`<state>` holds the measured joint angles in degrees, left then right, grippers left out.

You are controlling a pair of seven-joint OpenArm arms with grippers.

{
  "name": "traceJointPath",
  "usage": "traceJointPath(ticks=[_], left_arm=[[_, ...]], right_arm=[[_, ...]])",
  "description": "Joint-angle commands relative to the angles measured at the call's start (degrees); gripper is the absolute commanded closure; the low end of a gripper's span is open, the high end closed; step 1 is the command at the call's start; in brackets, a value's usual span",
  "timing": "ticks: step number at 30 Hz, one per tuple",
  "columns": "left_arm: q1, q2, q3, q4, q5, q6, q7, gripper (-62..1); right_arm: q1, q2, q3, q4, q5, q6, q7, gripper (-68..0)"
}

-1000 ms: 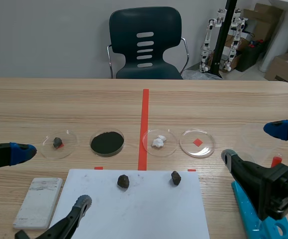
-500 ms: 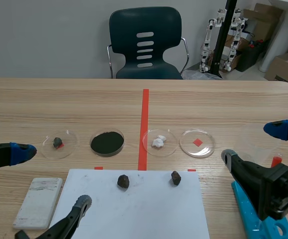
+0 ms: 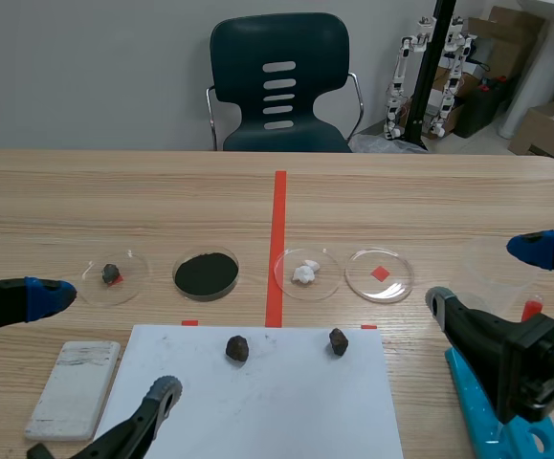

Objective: Return to the home posture

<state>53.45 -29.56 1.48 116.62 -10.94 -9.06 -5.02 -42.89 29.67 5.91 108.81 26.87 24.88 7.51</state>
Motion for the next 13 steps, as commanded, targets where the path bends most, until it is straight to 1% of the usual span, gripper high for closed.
traceJointPath(ticks=[1,9,13], left_arm=[[-0.28,0.0,0.33,0.24,-0.39,-0.2,-1.2,-62.3],[-0.28,0.0,0.33,0.24,-0.39,-0.22,-1.18,-62.3],[-0.28,0.0,0.33,0.24,-0.39,-1.01,-1.2,-62.3]], right_arm=[[0.04,0.17,0.46,1.16,0.59,0.04,1.01,-59.1],[0.04,0.17,0.46,1.16,0.59,0.04,1.01,-59.1],[0.04,0.17,0.46,1.16,0.59,0.04,1.01,-59.1]])
